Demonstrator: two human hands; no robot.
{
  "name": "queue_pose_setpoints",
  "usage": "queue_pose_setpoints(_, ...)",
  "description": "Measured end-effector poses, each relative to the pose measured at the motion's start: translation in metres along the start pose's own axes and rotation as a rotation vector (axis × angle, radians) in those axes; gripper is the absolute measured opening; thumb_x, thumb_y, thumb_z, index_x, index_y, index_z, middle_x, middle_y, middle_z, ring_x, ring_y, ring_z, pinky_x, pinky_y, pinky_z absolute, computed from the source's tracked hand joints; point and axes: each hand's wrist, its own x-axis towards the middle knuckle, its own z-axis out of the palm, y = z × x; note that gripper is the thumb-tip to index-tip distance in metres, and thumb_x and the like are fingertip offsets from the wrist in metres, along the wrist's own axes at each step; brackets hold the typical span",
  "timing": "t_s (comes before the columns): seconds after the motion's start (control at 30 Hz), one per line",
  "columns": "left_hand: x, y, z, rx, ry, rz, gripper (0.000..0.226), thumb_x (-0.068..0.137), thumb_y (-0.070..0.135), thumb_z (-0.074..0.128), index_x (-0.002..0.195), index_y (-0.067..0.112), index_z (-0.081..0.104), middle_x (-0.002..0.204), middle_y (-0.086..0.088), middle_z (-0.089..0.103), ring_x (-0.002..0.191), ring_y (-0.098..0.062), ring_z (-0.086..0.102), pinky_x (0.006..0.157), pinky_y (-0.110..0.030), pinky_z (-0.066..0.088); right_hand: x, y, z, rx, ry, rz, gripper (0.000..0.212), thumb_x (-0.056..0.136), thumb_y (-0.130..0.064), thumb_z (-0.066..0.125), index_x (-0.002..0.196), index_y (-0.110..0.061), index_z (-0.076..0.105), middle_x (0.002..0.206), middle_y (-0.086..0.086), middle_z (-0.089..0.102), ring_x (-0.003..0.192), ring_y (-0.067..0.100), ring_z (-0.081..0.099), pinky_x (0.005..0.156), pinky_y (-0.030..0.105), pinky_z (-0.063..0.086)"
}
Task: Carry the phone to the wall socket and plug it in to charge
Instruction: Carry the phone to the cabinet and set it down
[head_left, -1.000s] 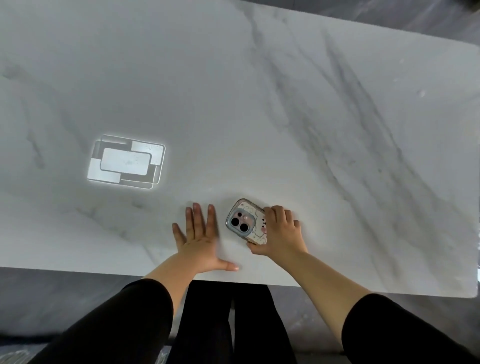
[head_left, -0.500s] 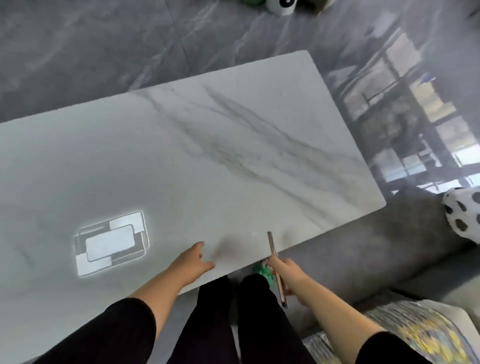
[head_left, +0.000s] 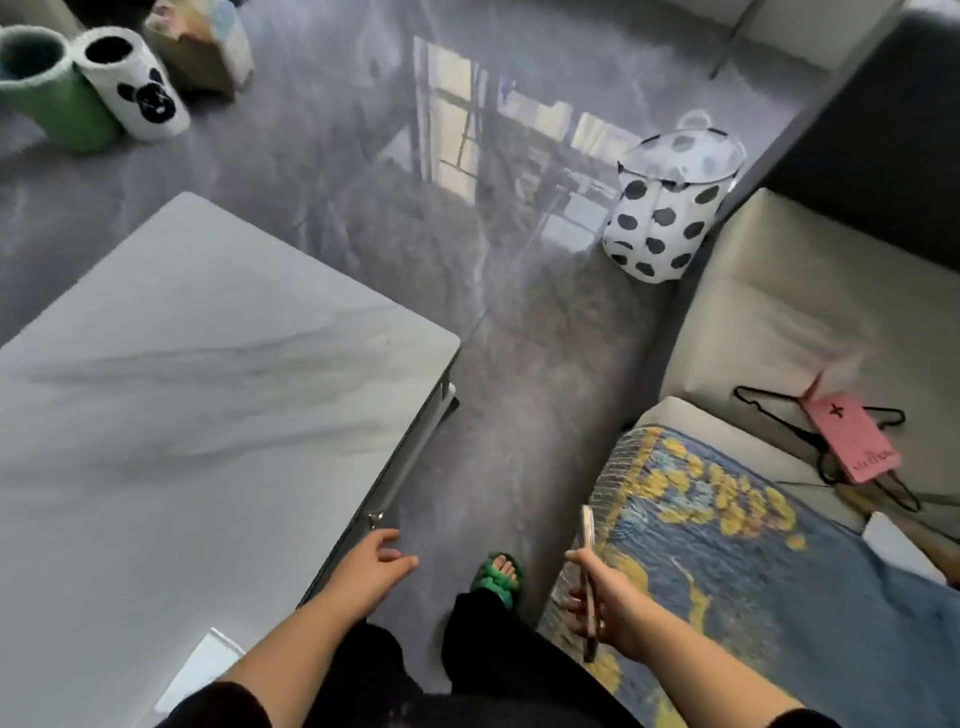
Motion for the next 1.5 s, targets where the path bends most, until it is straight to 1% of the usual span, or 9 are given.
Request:
queue_pose_setpoints(0.17, 0.023, 0.080, 0.036, -0.043, -0.010, 0.031, 0.052, 0.087, 0.014, 0.066, 0.134, 0.006, 0.047, 0.125, -0.019, 0.062, 0.092, -0.028, 0.063, 0.074, -0.028, 0.048, 0.018, -0.031, -0.056, 0.071, 0.001, -0.019, 0.034, 0.082, -0.040, 0.065, 0.067, -0.015, 0.047, 0.054, 0.003, 0.044, 0.049, 0.020, 0.045, 0.055, 0.031, 0.033)
queue_pose_setpoints(0.3, 0.051, 0.129, 0.030, -0.049, 0.033, 0.024, 0.045, 0.086, 0.016, 0.068, 0.128, 0.007, 0.054, 0.122, -0.017, 0.063, 0.108, -0.029, 0.063, 0.092, -0.033, 0.046, 0.035, -0.086, -0.069, 0.086, -0.033, -0.036, 0.037, 0.077, -0.046, 0.066, 0.081, -0.012, 0.052, 0.068, 0.006, 0.047, 0.056, 0.021, 0.047, 0.052, 0.032, 0.037)
queue_pose_setpoints(0.4, 0.077, 0.161, 0.014, -0.057, 0.051, 0.014, 0.040, 0.087, 0.014, 0.066, 0.125, 0.004, 0.057, 0.112, -0.015, 0.065, 0.096, -0.026, 0.064, 0.079, -0.028, 0.045, 0.046, -0.146, -0.069, 0.091, -0.027, -0.094, 0.038, 0.075, -0.044, 0.068, 0.090, -0.010, 0.057, 0.072, 0.008, 0.049, 0.059, 0.020, 0.050, 0.052, 0.031, 0.040)
queue_pose_setpoints(0.7, 0.158, 0.286, -0.035, -0.095, 0.049, -0.053, 0.033, 0.088, 0.012, 0.064, 0.118, 0.000, 0.060, 0.097, -0.013, 0.063, 0.074, -0.019, 0.058, 0.055, -0.021, 0.040, 0.077, -0.347, -0.088, -0.149, 0.056, -0.166, 0.053, 0.075, -0.051, 0.068, 0.097, -0.004, 0.060, 0.079, 0.008, 0.055, 0.067, 0.021, 0.058, 0.061, 0.033, 0.046)
queue_pose_setpoints(0.9, 0.198, 0.394, -0.070, -0.234, 0.046, 0.012, 0.033, 0.089, 0.016, 0.062, 0.121, 0.006, 0.059, 0.112, -0.013, 0.064, 0.091, -0.022, 0.062, 0.066, -0.025, 0.044, 0.096, -0.463, -0.116, -0.332, 0.099, -0.115, 0.065, 0.056, -0.066, 0.067, 0.085, -0.009, 0.057, 0.077, 0.008, 0.054, 0.070, 0.024, 0.053, 0.065, 0.037, 0.043)
queue_pose_setpoints(1.07, 0.237, 0.469, -0.096, -0.429, 0.093, -0.004, 0.033, 0.092, 0.016, 0.058, 0.123, 0.004, 0.057, 0.110, -0.010, 0.060, 0.091, -0.021, 0.059, 0.066, -0.023, 0.040, 0.119, -0.560, -0.127, -0.493, 0.149, -0.117, 0.078, 0.052, -0.069, 0.068, 0.099, -0.007, 0.059, 0.078, 0.009, 0.058, 0.064, 0.022, 0.058, 0.055, 0.029, 0.047)
queue_pose_setpoints(1.27, 0.276, 0.520, -0.124, -0.660, 0.226, -0.168, 0.032, 0.093, 0.013, 0.056, 0.123, 0.003, 0.057, 0.107, -0.012, 0.060, 0.091, -0.022, 0.056, 0.059, -0.022, 0.037, 0.154, -0.698, -0.077, -0.782, 0.094, -0.136, 0.083, 0.062, -0.066, 0.066, 0.111, 0.001, 0.057, 0.086, 0.011, 0.061, 0.075, 0.026, 0.060, 0.070, 0.034, 0.050)
queue_pose_setpoints(1.33, 0.281, 0.524, -0.131, -0.764, 0.289, -0.234, 0.031, 0.092, 0.013, 0.057, 0.122, 0.003, 0.058, 0.105, -0.011, 0.060, 0.090, -0.022, 0.057, 0.058, -0.022, 0.036, 0.154, -0.738, -0.041, -0.884, 0.058, -0.168, 0.078, 0.070, -0.061, 0.064, 0.118, 0.000, 0.054, 0.095, 0.011, 0.059, 0.079, 0.026, 0.060, 0.063, 0.030, 0.047)
queue_pose_setpoints(1.5, 0.284, 0.513, -0.162, -1.030, 0.467, -0.361, 0.027, 0.090, 0.015, 0.061, 0.116, 0.005, 0.063, 0.104, -0.013, 0.064, 0.094, -0.027, 0.063, 0.062, -0.027, 0.041, 0.142, -0.814, 0.077, -1.176, -0.037, -0.250, 0.054, 0.077, -0.057, 0.060, 0.100, -0.008, 0.054, 0.088, 0.010, 0.061, 0.068, 0.022, 0.057, 0.053, 0.027, 0.037)
